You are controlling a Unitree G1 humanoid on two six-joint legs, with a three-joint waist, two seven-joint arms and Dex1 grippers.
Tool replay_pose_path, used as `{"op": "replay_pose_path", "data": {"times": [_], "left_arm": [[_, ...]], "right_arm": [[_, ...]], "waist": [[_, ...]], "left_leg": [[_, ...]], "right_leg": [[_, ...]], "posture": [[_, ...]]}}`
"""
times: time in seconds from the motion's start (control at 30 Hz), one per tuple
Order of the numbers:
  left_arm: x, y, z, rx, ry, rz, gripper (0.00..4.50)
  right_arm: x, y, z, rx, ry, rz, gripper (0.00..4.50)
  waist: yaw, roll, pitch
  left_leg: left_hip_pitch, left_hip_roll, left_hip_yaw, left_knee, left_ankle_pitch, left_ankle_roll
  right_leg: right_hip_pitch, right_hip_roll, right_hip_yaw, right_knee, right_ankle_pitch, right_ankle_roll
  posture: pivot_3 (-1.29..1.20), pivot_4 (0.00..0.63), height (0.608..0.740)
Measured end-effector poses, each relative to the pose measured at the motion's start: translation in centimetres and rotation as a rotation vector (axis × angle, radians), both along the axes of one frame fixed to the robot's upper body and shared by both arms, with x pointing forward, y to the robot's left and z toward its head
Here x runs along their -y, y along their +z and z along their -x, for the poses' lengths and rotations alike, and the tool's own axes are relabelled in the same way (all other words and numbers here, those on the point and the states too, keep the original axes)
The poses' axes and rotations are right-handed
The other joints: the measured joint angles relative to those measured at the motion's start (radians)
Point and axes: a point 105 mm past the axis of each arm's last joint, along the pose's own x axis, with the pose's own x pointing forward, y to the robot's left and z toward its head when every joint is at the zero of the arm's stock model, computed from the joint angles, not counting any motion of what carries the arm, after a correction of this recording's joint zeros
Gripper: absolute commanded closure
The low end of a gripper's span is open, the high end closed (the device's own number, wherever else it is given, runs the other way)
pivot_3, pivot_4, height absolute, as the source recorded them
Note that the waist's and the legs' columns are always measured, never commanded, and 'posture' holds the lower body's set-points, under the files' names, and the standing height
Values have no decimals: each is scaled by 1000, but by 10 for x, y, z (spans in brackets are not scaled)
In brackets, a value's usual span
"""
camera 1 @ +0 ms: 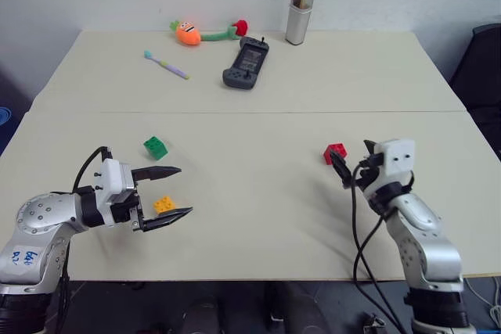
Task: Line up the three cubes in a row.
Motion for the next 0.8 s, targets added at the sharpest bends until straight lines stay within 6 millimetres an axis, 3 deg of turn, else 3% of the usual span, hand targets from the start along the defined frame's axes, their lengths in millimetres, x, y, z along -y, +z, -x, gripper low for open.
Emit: {"op": "replay_pose_path", "data": {"times": [0.2, 0.3, 0.53, 0.57, 0.63, 0.73, 0.8], "left_arm": [[1, -1, -1, 3, 14, 15, 42], [1, -2, -1, 1, 16, 21, 0], [1, -4, -1, 2, 26, 14, 0], [1, -4, -1, 2, 28, 12, 0], [0, -5, 0, 0, 30, 8, 0], [0, -6, 0, -5, 30, 5, 0], [0, -6, 0, -6, 27, 4, 0]], "right_arm": [[-5, -16, -9, -57, 26, -18, 0], [-11, -23, -11, -80, 50, -20, 577], [-17, -15, -16, -43, 118, -31, 2953], [-19, -13, -14, -38, 157, -34, 3050], [-24, -9, -7, -32, 260, -34, 3040], [-48, -4, 39, -45, 760, 185, 3040], [-56, -3, 52, -44, 938, 260, 3040]], "waist": [[-1, 0, 0], [-7, 0, 0], [-13, 0, 0], [-12, 0, 0], [-11, 0, 0], [-5, 1, 1], [-6, 0, 1]], "left_leg": [[0, 0, 0, 0, 0, 1], [0, 0, 0, 0, 0, 1], [0, 0, 0, 0, 0, 1], [0, 0, 0, 0, 0, 1], [0, 0, 0, 0, 0, 1], [0, 1, -1, 0, -4, 7], [0, 1, 0, 1, -4, 7]], "right_leg": [[0, 0, 0, 0, 0, 0], [0, 0, 0, 1, 0, 0], [0, 0, 0, 1, 0, 0], [0, 0, 0, 1, 0, 0], [0, 0, 0, 0, 0, 0], [1, 1, -2, -3, 0, 1], [2, 1, -2, -3, 1, 3]], "posture": [[0, 150, 740], [0, 150, 740], [0, 150, 740], [0, 150, 740], [0, 150, 740], [0, 150, 740], [0, 150, 740]]}}
